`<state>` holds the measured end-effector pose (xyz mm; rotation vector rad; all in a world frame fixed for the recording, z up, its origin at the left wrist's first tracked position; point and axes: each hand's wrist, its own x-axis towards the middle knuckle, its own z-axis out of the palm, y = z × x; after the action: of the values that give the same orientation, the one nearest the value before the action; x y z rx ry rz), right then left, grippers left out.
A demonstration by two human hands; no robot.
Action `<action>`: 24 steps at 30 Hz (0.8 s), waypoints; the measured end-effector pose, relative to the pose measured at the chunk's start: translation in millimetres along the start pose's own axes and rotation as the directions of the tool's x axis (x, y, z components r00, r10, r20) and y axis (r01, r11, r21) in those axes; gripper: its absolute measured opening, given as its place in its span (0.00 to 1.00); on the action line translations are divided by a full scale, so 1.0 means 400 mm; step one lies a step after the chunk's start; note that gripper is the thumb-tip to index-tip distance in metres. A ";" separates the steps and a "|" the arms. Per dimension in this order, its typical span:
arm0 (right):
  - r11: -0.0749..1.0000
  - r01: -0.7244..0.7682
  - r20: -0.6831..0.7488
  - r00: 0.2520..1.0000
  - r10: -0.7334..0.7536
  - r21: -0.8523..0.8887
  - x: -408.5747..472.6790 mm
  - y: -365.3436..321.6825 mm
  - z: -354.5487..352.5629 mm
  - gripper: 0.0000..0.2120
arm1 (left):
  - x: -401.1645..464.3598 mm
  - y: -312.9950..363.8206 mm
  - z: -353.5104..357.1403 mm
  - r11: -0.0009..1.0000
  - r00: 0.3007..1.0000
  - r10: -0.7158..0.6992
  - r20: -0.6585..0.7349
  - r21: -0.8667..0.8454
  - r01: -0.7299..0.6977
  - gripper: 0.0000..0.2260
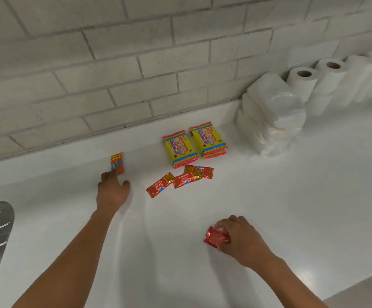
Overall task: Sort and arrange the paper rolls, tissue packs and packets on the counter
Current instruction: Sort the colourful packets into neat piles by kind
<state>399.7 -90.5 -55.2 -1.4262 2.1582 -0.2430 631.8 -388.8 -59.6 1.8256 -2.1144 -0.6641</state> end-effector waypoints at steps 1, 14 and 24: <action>1.000 -0.010 -0.007 1.000 0.010 0.016 -0.001 -0.001 0.001 0.21 | -0.014 0.000 0.000 1.000 1.000 0.003 -0.003 -0.012 -0.003 0.23; 0.945 0.086 -0.027 0.996 -0.081 0.315 0.038 -0.073 -0.084 0.08 | -0.142 0.027 -0.007 0.983 0.999 0.045 -0.006 -0.179 -0.046 0.16; 0.609 0.209 -0.202 0.976 -0.082 0.765 0.111 -0.181 -0.166 0.07 | -0.283 0.136 -0.024 0.863 0.994 0.106 0.034 -0.500 -0.075 0.08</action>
<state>409.5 -170.2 16.9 -1.0476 1.6480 -1.2343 609.0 -273.8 -13.4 1.4252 -1.8178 -1.1301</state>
